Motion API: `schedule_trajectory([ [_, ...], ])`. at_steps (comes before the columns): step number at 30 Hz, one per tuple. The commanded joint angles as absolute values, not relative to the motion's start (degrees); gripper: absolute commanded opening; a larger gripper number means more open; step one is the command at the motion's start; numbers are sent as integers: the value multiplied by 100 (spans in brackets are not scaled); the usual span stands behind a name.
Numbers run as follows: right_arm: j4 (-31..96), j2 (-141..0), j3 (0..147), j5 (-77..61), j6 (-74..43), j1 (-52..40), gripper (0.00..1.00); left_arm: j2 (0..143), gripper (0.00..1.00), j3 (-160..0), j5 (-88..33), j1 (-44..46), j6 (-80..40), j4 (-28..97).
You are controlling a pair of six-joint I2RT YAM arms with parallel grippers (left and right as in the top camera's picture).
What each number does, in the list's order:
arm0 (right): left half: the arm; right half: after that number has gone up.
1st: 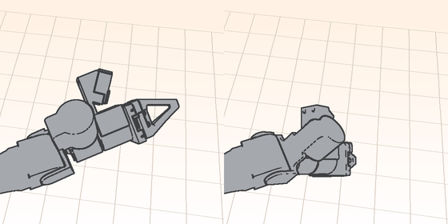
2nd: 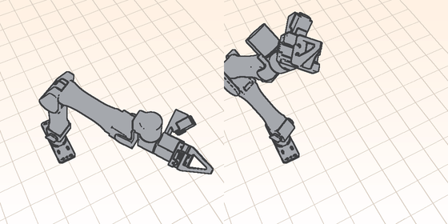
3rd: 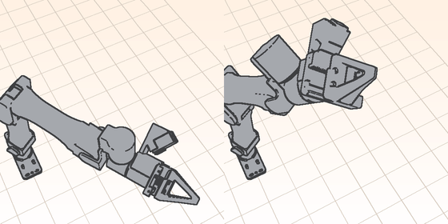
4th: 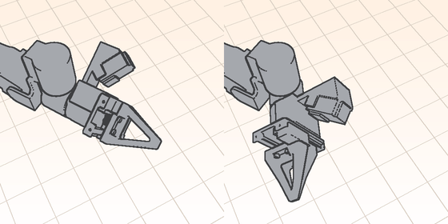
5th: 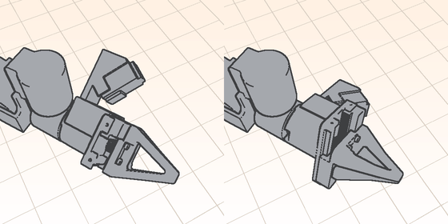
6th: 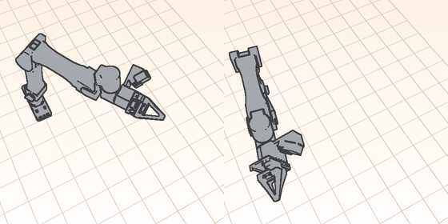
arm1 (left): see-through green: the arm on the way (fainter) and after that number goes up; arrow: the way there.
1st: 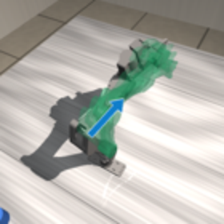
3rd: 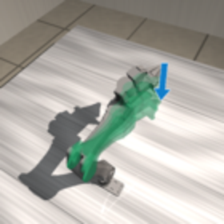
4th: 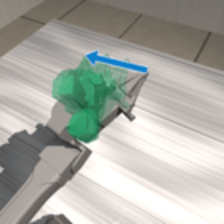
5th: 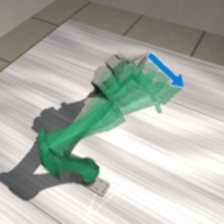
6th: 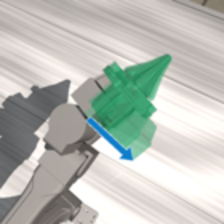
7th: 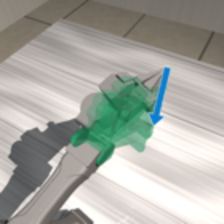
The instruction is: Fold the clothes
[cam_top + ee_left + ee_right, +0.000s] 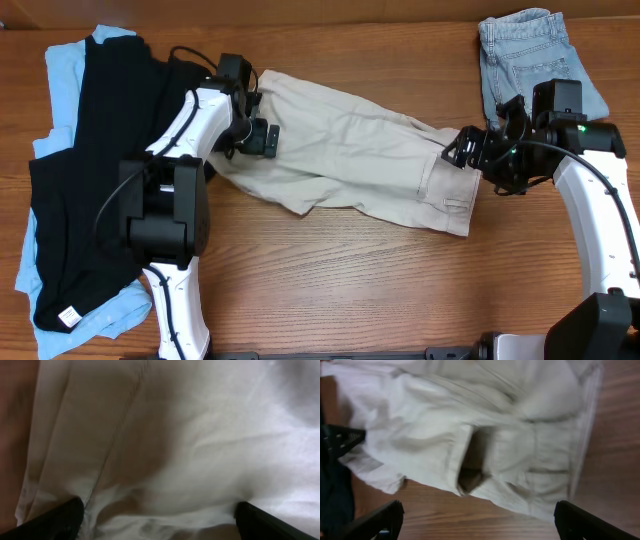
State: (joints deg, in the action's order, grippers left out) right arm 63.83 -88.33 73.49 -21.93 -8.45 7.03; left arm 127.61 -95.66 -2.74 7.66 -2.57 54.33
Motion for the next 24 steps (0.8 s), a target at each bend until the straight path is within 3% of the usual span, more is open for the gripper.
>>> schedule_trajectory([
  [1, 6523, -8711, 7459, -1356, -1092, 694, 100, 13566, 100, -8825, -390, 534, -1052, 6012],
  [24, 3607, -9730, 5448, -1437, -1138, 676, 95, 12877, 100, -11279, -449, 344, -873, 7496],
])
